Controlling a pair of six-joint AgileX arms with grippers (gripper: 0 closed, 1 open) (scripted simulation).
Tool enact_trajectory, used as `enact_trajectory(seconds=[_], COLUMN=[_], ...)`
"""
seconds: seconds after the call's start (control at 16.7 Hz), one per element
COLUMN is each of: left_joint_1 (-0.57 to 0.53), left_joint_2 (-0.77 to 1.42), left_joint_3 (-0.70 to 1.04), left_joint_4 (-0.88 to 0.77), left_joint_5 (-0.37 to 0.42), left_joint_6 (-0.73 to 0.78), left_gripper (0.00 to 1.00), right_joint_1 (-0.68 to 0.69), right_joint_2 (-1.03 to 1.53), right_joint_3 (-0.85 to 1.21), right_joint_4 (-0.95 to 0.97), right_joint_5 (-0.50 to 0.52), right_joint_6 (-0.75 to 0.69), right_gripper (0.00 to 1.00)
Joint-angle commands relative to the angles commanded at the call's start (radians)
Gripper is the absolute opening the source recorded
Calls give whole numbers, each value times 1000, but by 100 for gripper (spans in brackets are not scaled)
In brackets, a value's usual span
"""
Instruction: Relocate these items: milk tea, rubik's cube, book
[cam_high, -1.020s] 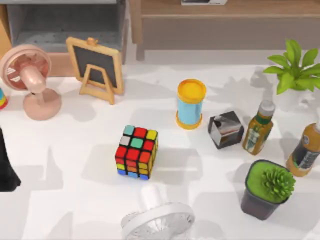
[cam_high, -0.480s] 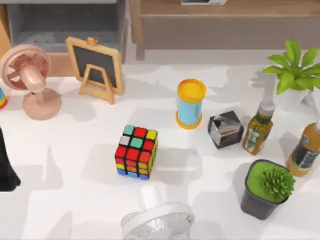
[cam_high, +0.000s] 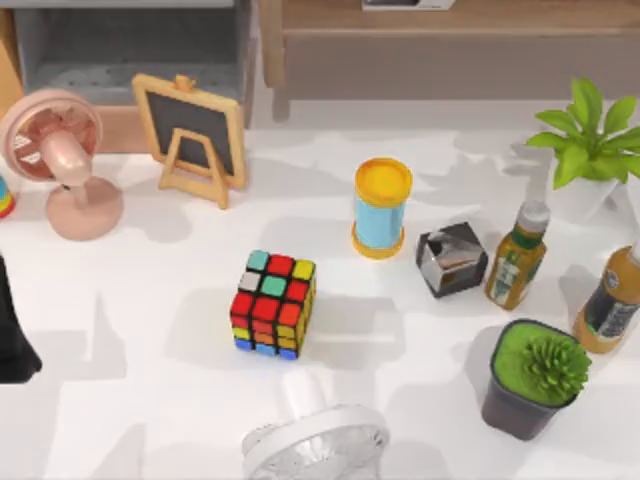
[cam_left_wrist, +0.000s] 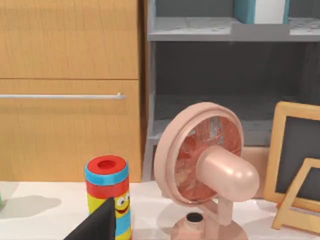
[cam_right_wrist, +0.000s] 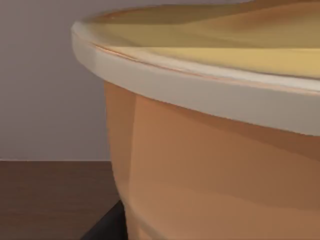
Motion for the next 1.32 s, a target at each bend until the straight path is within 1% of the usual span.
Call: enact_trajectory(seconds=[0.6, 0.66, 1.2, 1.32], left_joint_1=[0, 0, 0, 0], left_joint_2=[0, 0, 0, 0], left_joint_3=[0, 0, 0, 0], left_joint_4=[0, 0, 0, 0], left_joint_5=[0, 0, 0, 0], left_joint_6=[0, 0, 0, 0], left_gripper=[100, 100, 100, 100], right_joint_1=[0, 0, -3, -3], right_joint_2=[0, 0, -5, -39], right_joint_3=[0, 0, -3, -40], right_joint_4=[0, 0, 1, 13], right_joint_5=[0, 0, -1, -12], right_joint_6=[0, 0, 2, 6], right_gripper=[2, 0, 0, 0])
